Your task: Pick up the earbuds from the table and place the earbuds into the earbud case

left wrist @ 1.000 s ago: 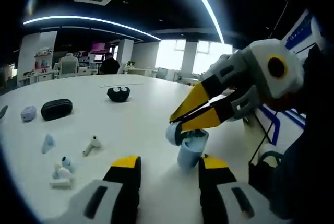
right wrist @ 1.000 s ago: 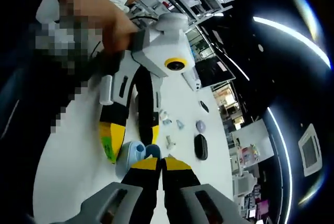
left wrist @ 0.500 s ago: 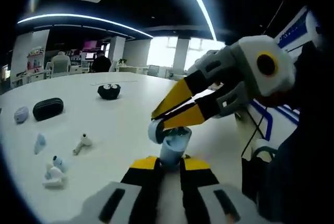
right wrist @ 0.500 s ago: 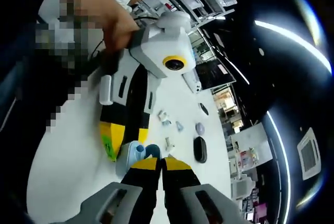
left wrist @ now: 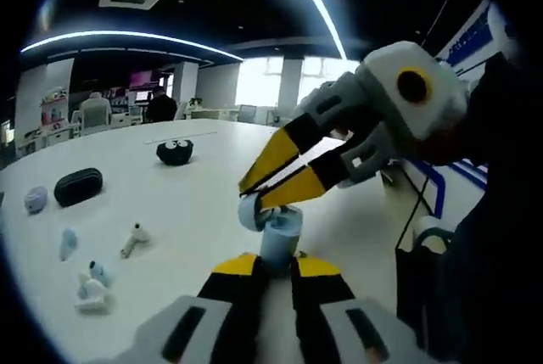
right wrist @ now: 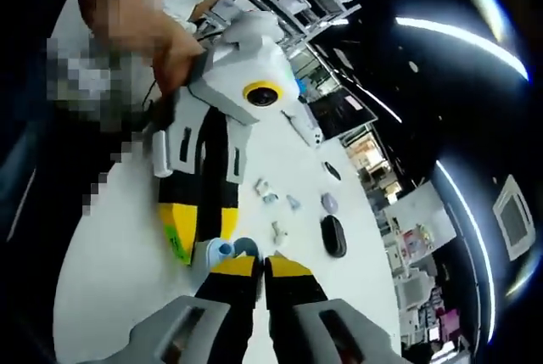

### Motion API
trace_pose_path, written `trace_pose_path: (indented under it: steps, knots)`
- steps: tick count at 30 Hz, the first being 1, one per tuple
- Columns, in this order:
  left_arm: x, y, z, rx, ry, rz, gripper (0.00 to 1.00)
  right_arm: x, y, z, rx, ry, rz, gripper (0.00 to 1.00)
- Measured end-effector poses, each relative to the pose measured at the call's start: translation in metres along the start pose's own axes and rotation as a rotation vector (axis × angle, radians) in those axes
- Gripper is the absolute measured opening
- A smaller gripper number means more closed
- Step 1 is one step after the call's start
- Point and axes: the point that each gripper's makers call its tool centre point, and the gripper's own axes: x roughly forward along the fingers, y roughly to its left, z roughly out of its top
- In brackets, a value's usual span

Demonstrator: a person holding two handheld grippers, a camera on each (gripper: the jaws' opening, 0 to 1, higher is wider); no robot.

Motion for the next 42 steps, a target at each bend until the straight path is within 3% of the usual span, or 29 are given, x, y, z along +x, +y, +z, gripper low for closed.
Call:
trace_pose_path:
  steps: [4,11,21,32,38,42]
  knots:
    - [0.0,-0.002,-0.001,0.032,0.013,0.01,0.17,-0.003,0.0,0.001,0.126,-0.042,0.006,0.04]
    - [-0.001,-0.002,-0.001,0.05,0.013,0.019,0.17,-0.006,0.0,0.003,0.257,-0.083,0.005,0.06]
    - [-0.002,-0.001,-0.002,0.063,0.017,0.024,0.17,-0.006,0.003,0.012,0.313,-0.114,0.001,0.07]
    - [-0.003,-0.001,-0.002,0.067,0.019,0.027,0.17,-0.028,-0.008,0.022,0.544,-0.219,-0.028,0.07]
    - [-0.003,0.0,-0.002,0.068,0.022,0.029,0.17,-0.046,-0.019,0.016,0.641,-0.259,-0.073,0.08]
    - [-0.003,0.0,-0.002,0.069,0.024,0.031,0.17,-0.057,-0.027,0.002,0.768,-0.267,-0.115,0.11]
